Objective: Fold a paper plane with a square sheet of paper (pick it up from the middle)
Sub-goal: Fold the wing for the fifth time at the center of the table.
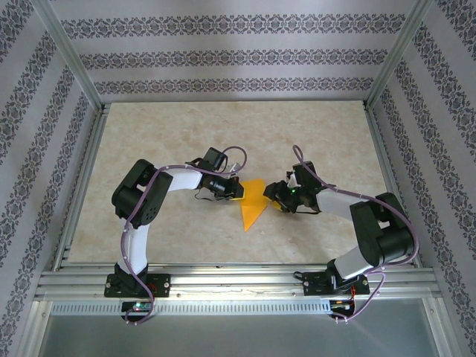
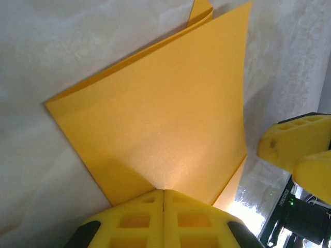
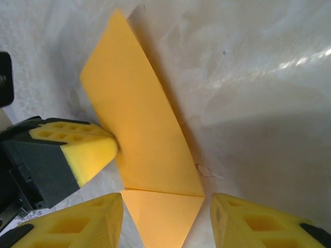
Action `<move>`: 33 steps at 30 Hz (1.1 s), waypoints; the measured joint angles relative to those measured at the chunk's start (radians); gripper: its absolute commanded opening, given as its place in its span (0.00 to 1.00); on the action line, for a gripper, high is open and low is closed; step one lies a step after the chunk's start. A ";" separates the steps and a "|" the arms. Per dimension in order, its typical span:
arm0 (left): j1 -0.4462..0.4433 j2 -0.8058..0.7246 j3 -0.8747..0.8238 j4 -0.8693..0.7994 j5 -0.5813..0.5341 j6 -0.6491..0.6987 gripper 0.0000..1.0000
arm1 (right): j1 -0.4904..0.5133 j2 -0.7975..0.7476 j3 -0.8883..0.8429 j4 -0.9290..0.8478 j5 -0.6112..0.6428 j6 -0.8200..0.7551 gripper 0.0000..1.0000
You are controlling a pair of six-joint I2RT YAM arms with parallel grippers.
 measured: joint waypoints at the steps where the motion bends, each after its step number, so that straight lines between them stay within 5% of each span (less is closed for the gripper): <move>1: 0.000 0.000 0.000 -0.002 -0.004 0.000 0.03 | 0.002 0.001 0.000 -0.004 0.000 0.000 0.49; 26: -0.002 0.000 -0.006 0.009 -0.006 -0.005 0.03 | 0.006 0.063 0.057 0.064 -0.087 0.013 0.43; 33: -0.002 0.000 -0.005 0.008 -0.006 -0.004 0.03 | 0.003 0.124 0.119 0.060 -0.126 -0.079 0.31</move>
